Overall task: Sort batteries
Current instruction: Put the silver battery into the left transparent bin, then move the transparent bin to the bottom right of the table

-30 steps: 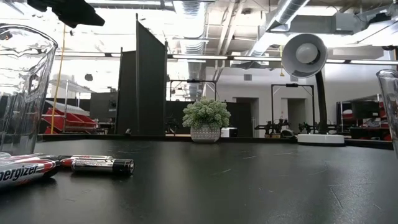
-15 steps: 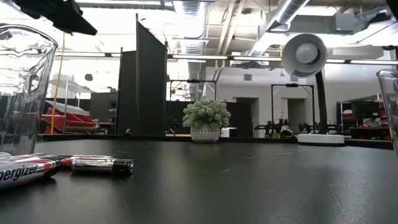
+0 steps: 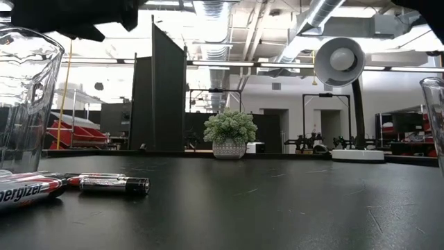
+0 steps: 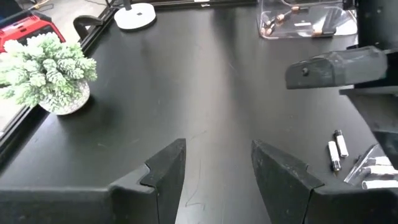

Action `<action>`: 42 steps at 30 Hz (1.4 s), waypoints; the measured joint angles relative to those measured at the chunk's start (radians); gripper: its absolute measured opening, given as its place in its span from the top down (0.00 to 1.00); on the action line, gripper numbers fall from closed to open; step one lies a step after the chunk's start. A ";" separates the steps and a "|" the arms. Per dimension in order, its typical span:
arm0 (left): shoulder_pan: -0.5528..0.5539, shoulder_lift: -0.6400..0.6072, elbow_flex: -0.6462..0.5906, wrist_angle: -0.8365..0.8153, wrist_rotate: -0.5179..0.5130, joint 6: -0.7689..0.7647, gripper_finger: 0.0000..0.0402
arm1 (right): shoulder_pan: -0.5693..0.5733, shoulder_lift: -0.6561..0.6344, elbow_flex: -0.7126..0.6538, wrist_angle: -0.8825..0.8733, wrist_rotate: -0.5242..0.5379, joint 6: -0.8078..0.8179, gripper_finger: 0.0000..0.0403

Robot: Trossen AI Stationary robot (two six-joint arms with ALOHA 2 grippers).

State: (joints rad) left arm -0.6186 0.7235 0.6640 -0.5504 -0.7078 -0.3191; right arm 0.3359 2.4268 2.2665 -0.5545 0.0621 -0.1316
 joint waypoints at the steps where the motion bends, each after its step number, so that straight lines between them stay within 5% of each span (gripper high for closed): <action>1: 0.000 0.000 0.000 0.000 0.000 0.000 0.56 | 0.000 0.000 0.000 0.000 0.000 0.000 0.88; 18: 0.000 0.014 0.000 -0.004 0.029 -0.013 0.56 | 0.004 -0.009 0.001 -0.012 0.005 -0.018 0.66; 32: 0.000 0.103 0.000 -0.091 0.273 -0.048 0.56 | 0.082 -0.191 0.001 -0.076 0.174 -0.168 0.67; 42: 0.000 0.230 0.000 -0.170 0.381 -0.094 0.56 | 0.198 -0.281 0.001 -0.151 0.401 -0.168 0.67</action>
State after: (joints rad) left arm -0.6186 0.9533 0.6643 -0.7203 -0.3271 -0.4135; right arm 0.5340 2.1456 2.2673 -0.7057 0.4629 -0.3000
